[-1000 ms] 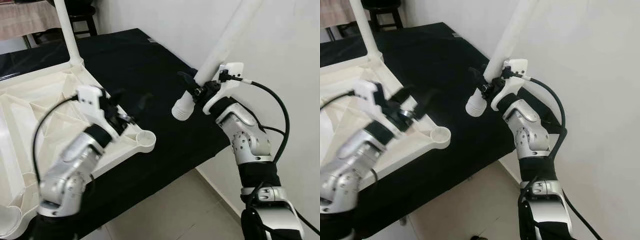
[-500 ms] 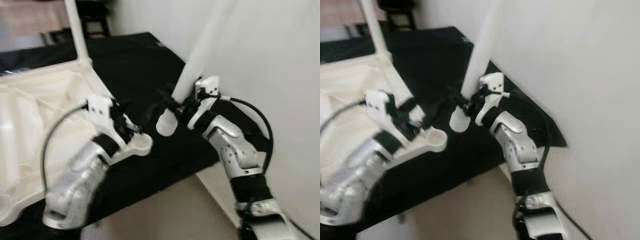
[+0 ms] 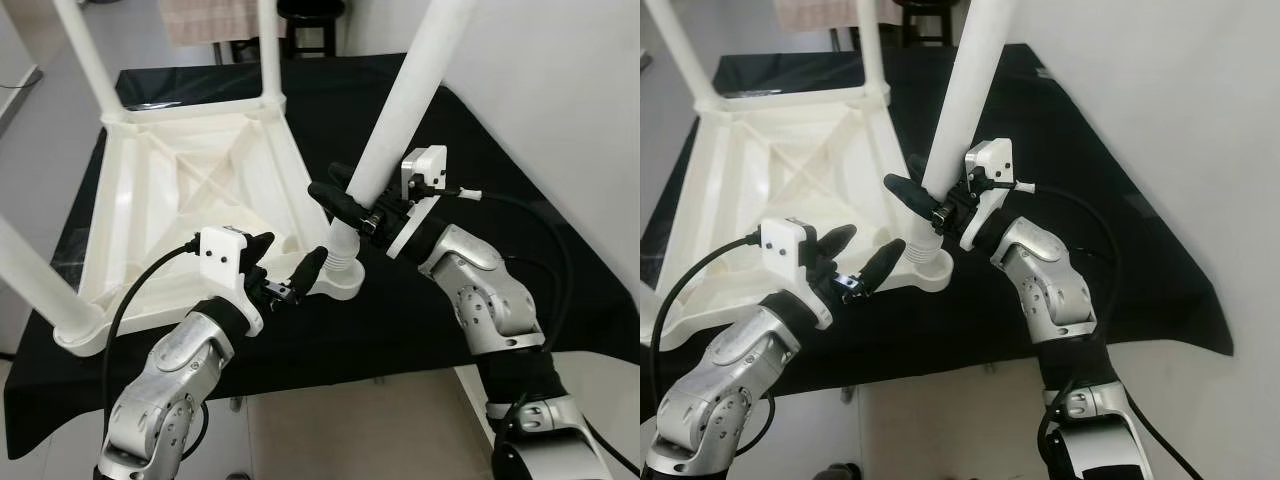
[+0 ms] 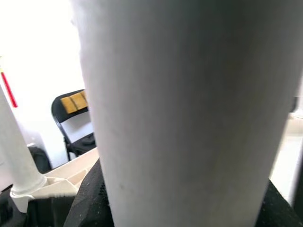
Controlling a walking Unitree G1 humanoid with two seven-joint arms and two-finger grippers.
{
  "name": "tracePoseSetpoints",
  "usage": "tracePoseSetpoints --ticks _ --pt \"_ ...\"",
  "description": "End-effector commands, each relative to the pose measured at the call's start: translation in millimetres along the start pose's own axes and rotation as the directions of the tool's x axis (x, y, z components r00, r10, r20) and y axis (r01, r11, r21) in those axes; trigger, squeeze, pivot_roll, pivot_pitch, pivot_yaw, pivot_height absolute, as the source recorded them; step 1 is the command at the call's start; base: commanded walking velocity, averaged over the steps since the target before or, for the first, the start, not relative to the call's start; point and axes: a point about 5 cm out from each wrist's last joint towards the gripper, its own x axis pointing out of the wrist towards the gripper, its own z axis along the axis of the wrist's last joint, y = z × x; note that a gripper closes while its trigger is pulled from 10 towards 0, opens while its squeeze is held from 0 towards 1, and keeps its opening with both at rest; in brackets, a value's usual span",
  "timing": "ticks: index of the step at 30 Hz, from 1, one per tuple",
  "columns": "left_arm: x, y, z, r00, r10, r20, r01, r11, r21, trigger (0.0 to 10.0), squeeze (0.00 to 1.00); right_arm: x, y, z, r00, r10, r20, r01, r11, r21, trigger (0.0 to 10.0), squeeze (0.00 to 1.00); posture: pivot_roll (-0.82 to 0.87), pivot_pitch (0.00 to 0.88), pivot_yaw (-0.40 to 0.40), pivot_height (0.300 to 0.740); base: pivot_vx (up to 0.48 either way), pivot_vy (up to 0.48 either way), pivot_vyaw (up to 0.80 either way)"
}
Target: Building children table
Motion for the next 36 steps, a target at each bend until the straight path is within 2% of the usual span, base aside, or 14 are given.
tracePoseSetpoints --ticks 1,11,14,19,21,28,33,36 --pt "-1.2 -0.2 -3 1.0 -0.004 -0.016 0.005 1.0 0.022 10.0 0.0 1.1 4.2 4 0.999 0.029 0.024 -0.028 0.999 -0.017 10.0 0.0 0.06 0.168 -0.093 0.74 0.0 0.0 0.8" --pt "-5.4 1.2 -12 0.999 -0.009 -0.036 0.01 1.0 0.01 10.0 0.0 3.6 4.6 3 0.999 0.026 0.033 -0.025 1.0 -0.008 10.0 0.0 0.06 0.17 -0.091 0.74 0.0 0.0 0.8" --pt "-7.2 2.8 -19 0.999 0.003 -0.049 -0.003 1.0 -0.001 10.0 0.0 3.2 3.0 2 0.999 -0.014 0.049 0.015 1.0 -0.017 10.0 0.0 0.06 0.17 -0.089 0.74 0.0 0.0 0.73" --pt "-7.5 2.6 -20 0.999 -0.002 -0.053 0.001 1.0 -0.01 10.0 0.0 3.2 -3.3 2 0.994 -0.089 0.06 0.09 0.996 -0.023 10.0 0.0 0.06 0.169 -0.088 0.74 0.0 0.0 0.0" --pt "-9.0 -2.2 -19 0.997 -0.061 -0.043 0.059 0.997 -0.038 10.0 0.0 2.1 -8.3 3 0.989 -0.137 0.064 0.14 0.989 -0.049 10.0 0.0 0.05 0.168 -0.088 0.74 0.0 -0.221 0.0" --pt "-8.8 -6.3 -18 0.995 -0.095 -0.043 0.093 0.995 -0.044 10.0 0.0 0.9 -8.3 4 0.987 -0.142 0.075 0.147 0.987 -0.067 10.0 0.0 0.05 0.168 -0.089 0.74 0.0 -0.442 0.0" --pt "-10.4 -5.5 -28 0.988 -0.111 -0.107 0.113 0.994 0.012 10.0 0.0 1.9 -6.2 5 0.982 -0.163 0.091 0.174 0.977 -0.12 10.0 0.0 0.05 0.165 -0.094 0.74 0.0 0.0 0.0" --pt "-12.9 -4.4 -31 0.987 -0.112 -0.116 0.113 0.994 0.001 10.0 0.0 2.9 -5.6 4 0.981 -0.169 0.091 0.18 0.975 -0.133 10.0 0.0 0.05 0.166 -0.096 0.74 0.0 0.0 0.0"
